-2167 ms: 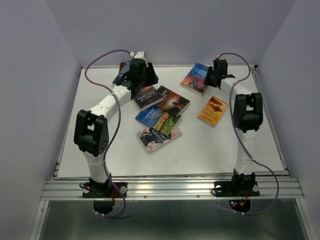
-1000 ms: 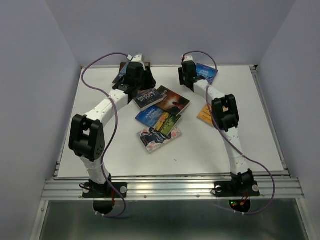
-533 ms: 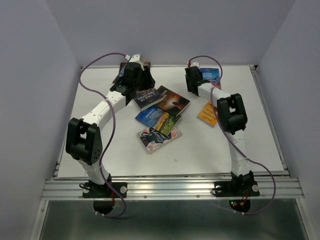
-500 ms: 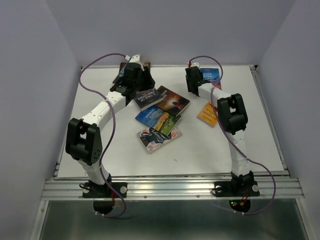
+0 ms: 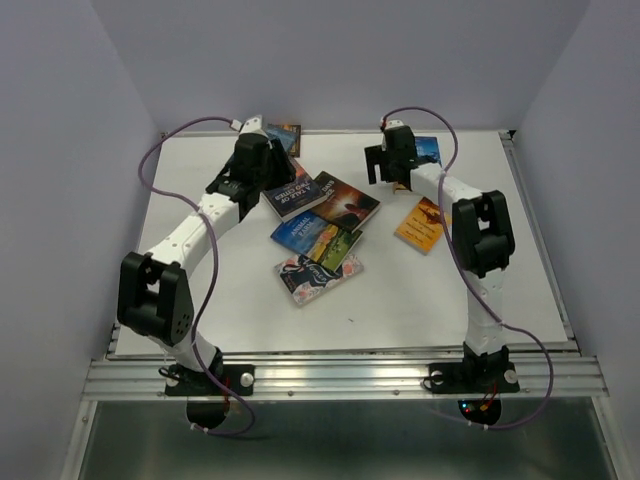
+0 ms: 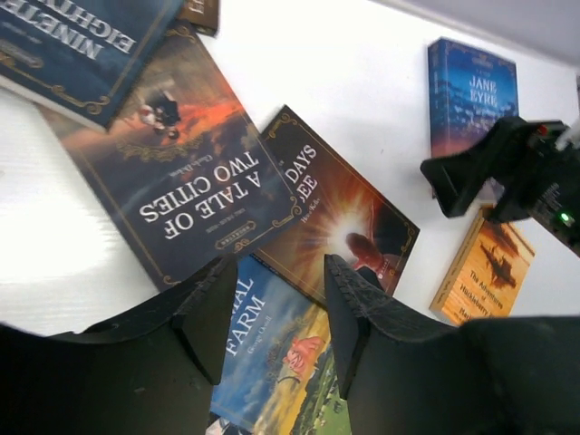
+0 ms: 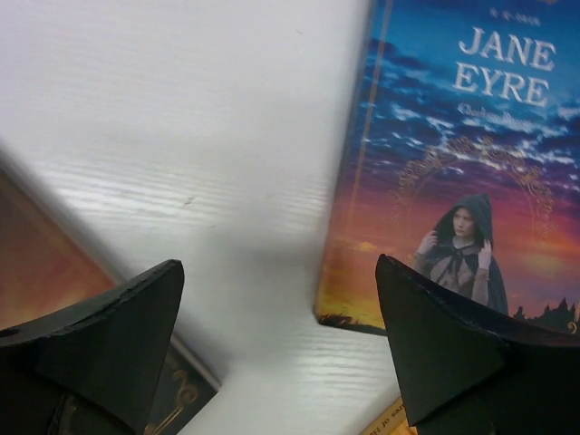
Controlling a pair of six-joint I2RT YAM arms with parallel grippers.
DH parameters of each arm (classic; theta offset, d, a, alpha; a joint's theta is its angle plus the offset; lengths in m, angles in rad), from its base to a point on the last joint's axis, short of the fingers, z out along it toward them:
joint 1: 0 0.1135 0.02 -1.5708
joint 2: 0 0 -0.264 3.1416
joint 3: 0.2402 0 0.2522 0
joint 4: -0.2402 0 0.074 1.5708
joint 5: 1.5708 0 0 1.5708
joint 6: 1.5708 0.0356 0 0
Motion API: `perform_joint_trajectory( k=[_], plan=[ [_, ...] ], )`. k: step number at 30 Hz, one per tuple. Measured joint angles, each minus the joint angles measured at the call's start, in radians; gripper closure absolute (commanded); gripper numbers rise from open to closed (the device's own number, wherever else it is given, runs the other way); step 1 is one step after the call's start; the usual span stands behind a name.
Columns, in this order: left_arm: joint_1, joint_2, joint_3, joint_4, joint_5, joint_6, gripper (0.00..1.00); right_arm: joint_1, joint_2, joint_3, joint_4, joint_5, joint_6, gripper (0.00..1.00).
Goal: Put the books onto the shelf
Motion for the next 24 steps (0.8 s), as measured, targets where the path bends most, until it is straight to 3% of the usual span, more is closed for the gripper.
perform_joint_trajectory(
  k=[4, 6, 8, 9, 15, 24],
  plan=[
    [0.045, -0.103, -0.069, -0.004, -0.035, -0.027, 0.38, 0.000, -0.093, -0.023, 0.001, -0.210, 0.012, 0.00],
    [0.069, -0.143, -0.100, 0.000, -0.047, -0.036, 0.22, 0.000, -0.113, -0.023, 0.018, -0.327, 0.034, 0.00],
    [0.091, -0.171, -0.129, 0.002, -0.053, -0.048, 0.12, 0.003, -0.116, -0.021, 0.033, -0.445, 0.068, 0.00],
    [0.103, -0.183, -0.143, 0.000, -0.054, -0.049, 0.01, 0.005, -0.108, -0.018, 0.034, -0.495, 0.085, 0.00],
    [0.154, -0.225, -0.214, -0.006, -0.057, -0.062, 0.01, 0.046, 0.027, 0.071, 0.034, -0.669, 0.182, 0.00],
    [0.202, -0.188, -0.274, 0.056, -0.018, -0.084, 0.01, 0.101, 0.192, 0.198, 0.040, -0.785, 0.298, 0.00]
  ],
)
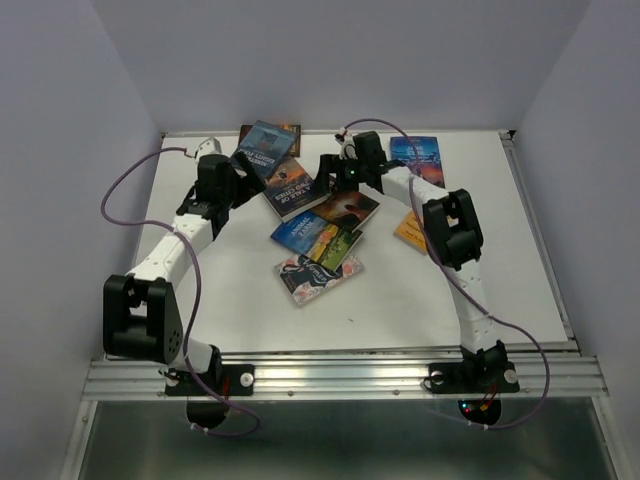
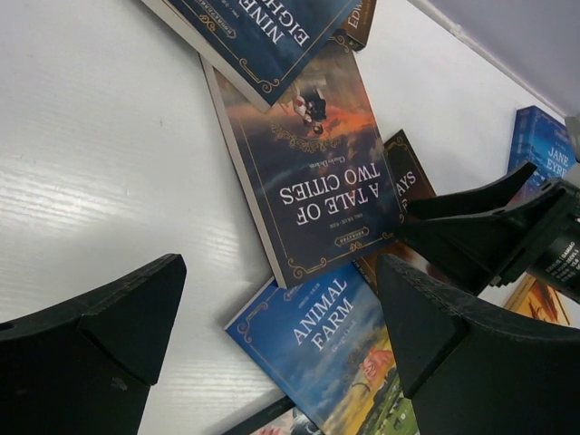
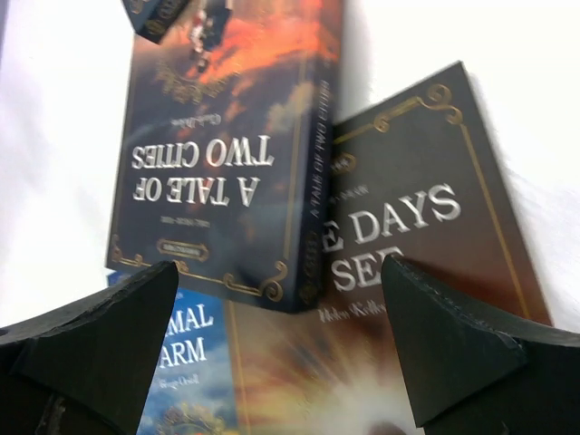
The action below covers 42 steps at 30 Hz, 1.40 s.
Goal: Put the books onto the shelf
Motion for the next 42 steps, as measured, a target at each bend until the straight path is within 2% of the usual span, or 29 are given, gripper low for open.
perform_joint_trajectory(
  k=[3, 10, 13, 16, 24, 32, 37, 41, 42],
  plan=[
    [0.011, 0.054, -0.001, 0.039, 0.034, -0.007, 0.01, 0.012, 0.023, 0.034, 0.003, -0.025, 0.032, 0.00],
    [0.016, 0.151, -0.001, 0.095, 0.085, -0.011, 0.01, 0.033, 0.066, 0.068, 0.040, -0.089, 0.092, 0.11],
    [0.016, 0.169, -0.001, 0.111, 0.096, -0.011, 0.01, 0.033, 0.067, 0.050, 0.068, -0.118, 0.128, 0.25],
    [0.019, 0.183, -0.001, 0.125, 0.102, -0.011, 0.01, 0.032, 0.067, 0.007, 0.130, -0.145, 0.172, 0.32],
    [0.022, 0.221, -0.023, 0.195, 0.103, -0.036, 0.01, 0.034, 0.092, -0.016, 0.237, -0.217, 0.300, 0.31],
    [0.022, 0.409, -0.021, 0.274, 0.116, -0.082, 0.01, 0.034, 0.105, -0.016, 0.272, -0.225, 0.367, 0.31],
    [0.022, 0.419, -0.014, 0.282, 0.102, -0.085, 0.02, 0.035, 0.106, -0.016, 0.277, -0.225, 0.374, 0.35],
    [0.022, 0.431, -0.014, 0.306, 0.123, -0.090, 0.10, 0.036, 0.113, -0.016, 0.285, -0.237, 0.376, 0.36],
    [0.022, 0.440, -0.013, 0.317, 0.136, -0.094, 0.16, 0.037, 0.114, -0.016, 0.287, -0.239, 0.377, 0.36]
  ],
)
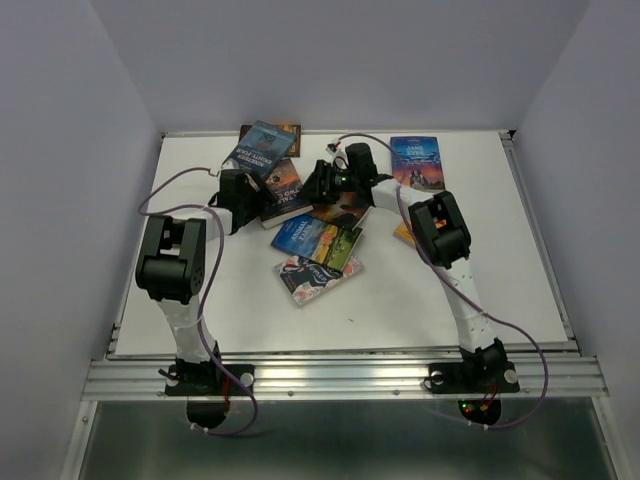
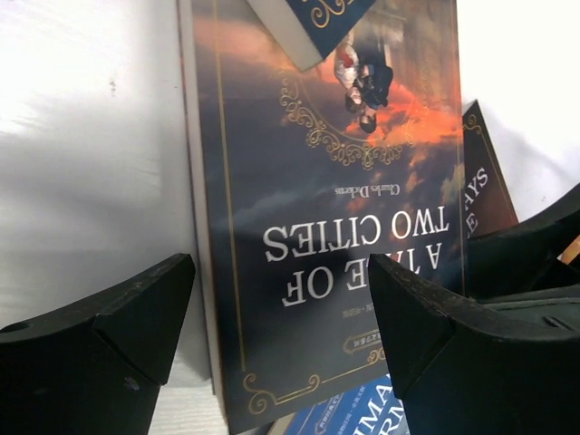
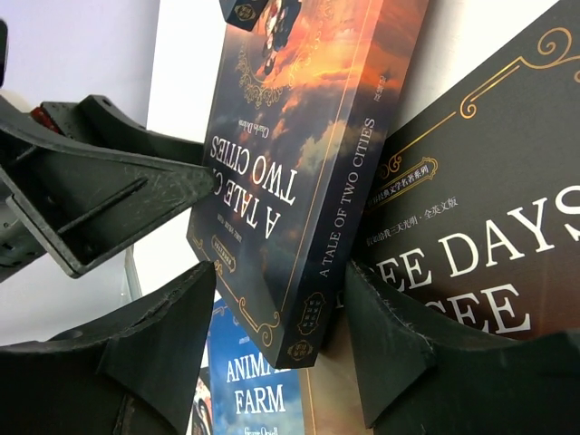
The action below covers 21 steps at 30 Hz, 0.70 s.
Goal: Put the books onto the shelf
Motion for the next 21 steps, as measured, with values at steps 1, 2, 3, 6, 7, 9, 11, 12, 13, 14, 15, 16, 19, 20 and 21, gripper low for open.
perform_joint_trajectory(
  k=[1, 2, 3, 6, 7, 9, 11, 12, 13, 14, 15, 16, 19, 20, 21],
  plan=[
    [0.000, 0.004, 0.002, 0.006, 0.005, -0.002, 0.19, 0.001, 0.000, 0.000, 0.002, -0.001, 0.000, 0.37],
    [0.000, 0.013, 0.011, 0.008, 0.014, -0.002, 0.21, 0.002, 0.000, 0.000, 0.002, -0.002, 0.000, 0.36],
    [0.000, 0.020, 0.016, 0.009, 0.019, -0.004, 0.23, 0.002, 0.001, 0.000, 0.003, -0.003, -0.001, 0.36],
    [0.005, 0.037, 0.031, 0.010, 0.034, -0.013, 0.34, 0.002, 0.001, 0.000, 0.004, -0.003, 0.000, 0.37],
    [0.005, 0.042, 0.033, 0.011, 0.037, -0.014, 0.34, 0.002, 0.003, 0.001, 0.005, -0.004, 0.000, 0.40],
    [0.003, 0.052, 0.035, 0.023, 0.047, -0.022, 0.34, 0.003, 0.010, 0.011, 0.005, -0.008, 0.003, 0.44],
    [-0.002, 0.052, 0.035, 0.026, 0.048, -0.026, 0.34, 0.004, 0.022, 0.024, 0.005, -0.008, 0.005, 0.60],
    [-0.007, 0.052, 0.035, 0.027, 0.048, -0.028, 0.34, 0.005, 0.026, 0.027, 0.005, -0.007, 0.007, 0.67],
    [-0.009, 0.052, 0.035, 0.028, 0.049, -0.029, 0.34, 0.006, 0.029, 0.029, 0.005, -0.005, 0.010, 0.69],
    [-0.014, 0.052, 0.035, 0.029, 0.046, -0.028, 0.34, 0.008, 0.030, 0.029, 0.000, -0.003, 0.009, 0.71],
    [-0.016, 0.052, 0.035, 0.029, 0.045, -0.028, 0.34, 0.009, 0.030, 0.029, -0.006, 0.006, 0.014, 0.73],
    [-0.016, 0.052, 0.035, 0.029, 0.047, -0.029, 0.34, 0.010, 0.029, 0.029, -0.011, 0.015, 0.013, 0.78],
    [-0.016, 0.050, 0.033, 0.028, 0.051, -0.027, 0.26, 0.011, 0.022, 0.028, -0.027, 0.029, -0.011, 0.85],
    [-0.016, 0.048, 0.030, 0.031, 0.054, -0.027, 0.20, 0.014, 0.014, 0.028, -0.040, 0.043, -0.035, 0.86],
    [-0.018, 0.041, 0.024, 0.034, 0.061, -0.021, 0.13, 0.018, 0.005, 0.028, -0.061, 0.060, -0.052, 0.86]
  ],
)
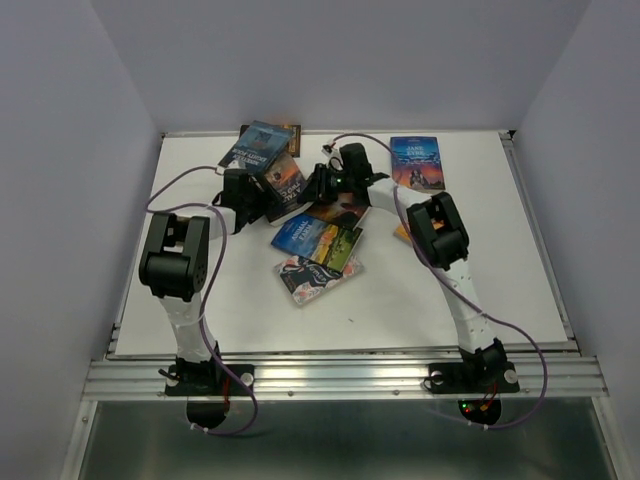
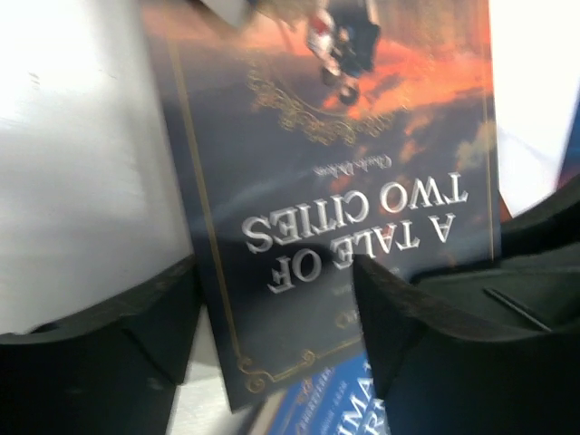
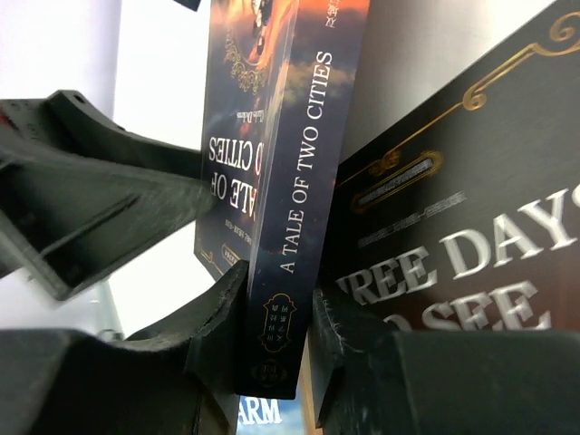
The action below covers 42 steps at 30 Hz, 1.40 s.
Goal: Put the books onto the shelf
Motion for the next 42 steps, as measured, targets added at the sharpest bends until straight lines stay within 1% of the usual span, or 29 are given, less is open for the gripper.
perform_joint_trajectory(
  k=[1, 3, 5, 9, 12, 16, 18, 21, 22, 23, 26, 29, 33, 37, 39, 42],
  plan=[
    [-0.003, -0.010, -0.002, -0.006, 0.009, 0.005, 0.11, 0.006, -0.014, 0.000, -0.027, 0.020, -0.029, 0.86],
    [-0.010, -0.038, -0.003, -0.034, 0.026, 0.025, 0.01, 0.018, -0.050, -0.002, -0.098, 0.073, -0.103, 0.87],
    [-0.021, -0.093, -0.003, -0.072, 0.055, 0.063, 0.01, 0.028, -0.111, -0.008, -0.189, 0.143, -0.189, 0.88],
    [-0.036, -0.228, 0.017, -0.158, 0.098, 0.163, 0.01, 0.024, -0.227, -0.026, -0.331, 0.209, -0.325, 0.94],
    [-0.040, -0.310, 0.100, -0.205, 0.150, 0.257, 0.01, -0.009, -0.341, -0.033, -0.448, 0.251, -0.458, 0.96],
    [-0.040, -0.375, 0.285, -0.251, 0.234, 0.443, 0.01, -0.071, -0.474, -0.033, -0.584, 0.293, -0.646, 0.99],
    [-0.040, -0.404, 0.316, -0.255, 0.254, 0.492, 0.01, -0.100, -0.537, -0.033, -0.649, 0.318, -0.724, 0.99],
    [-0.041, -0.448, 0.355, -0.288, 0.316, 0.639, 0.01, -0.121, -0.597, -0.035, -0.743, 0.324, -0.823, 0.99],
    [-0.043, -0.454, 0.374, -0.304, 0.356, 0.703, 0.01, -0.124, -0.623, -0.035, -0.789, 0.325, -0.863, 0.99],
    [-0.046, -0.454, 0.385, -0.312, 0.377, 0.736, 0.01, -0.124, -0.635, -0.034, -0.814, 0.324, -0.886, 0.99],
    [-0.076, -0.415, 0.457, -0.375, 0.507, 0.883, 0.01, -0.121, -0.662, -0.028, -0.887, 0.275, -0.936, 0.99],
    [-0.122, -0.314, 0.598, -0.521, 0.631, 1.054, 0.01, -0.118, -0.673, -0.024, -0.948, 0.193, -0.988, 0.99],
    [-0.225, -0.104, 0.870, -0.836, 0.713, 1.334, 0.01, -0.114, -0.689, -0.018, -1.020, 0.124, -1.055, 0.99],
    [-0.291, 0.060, 1.033, -1.081, 0.789, 1.538, 0.01, -0.109, -0.709, -0.012, -1.056, 0.087, -1.092, 0.99],
    [-0.302, 0.110, 1.050, -1.178, 0.819, 1.620, 0.01, -0.109, -0.716, -0.006, -1.067, 0.069, -1.107, 0.99],
    [-0.296, 0.124, 1.023, -1.236, 0.830, 1.665, 0.01, -0.109, -0.726, 0.000, -1.080, 0.027, -1.135, 0.99]
  ],
)
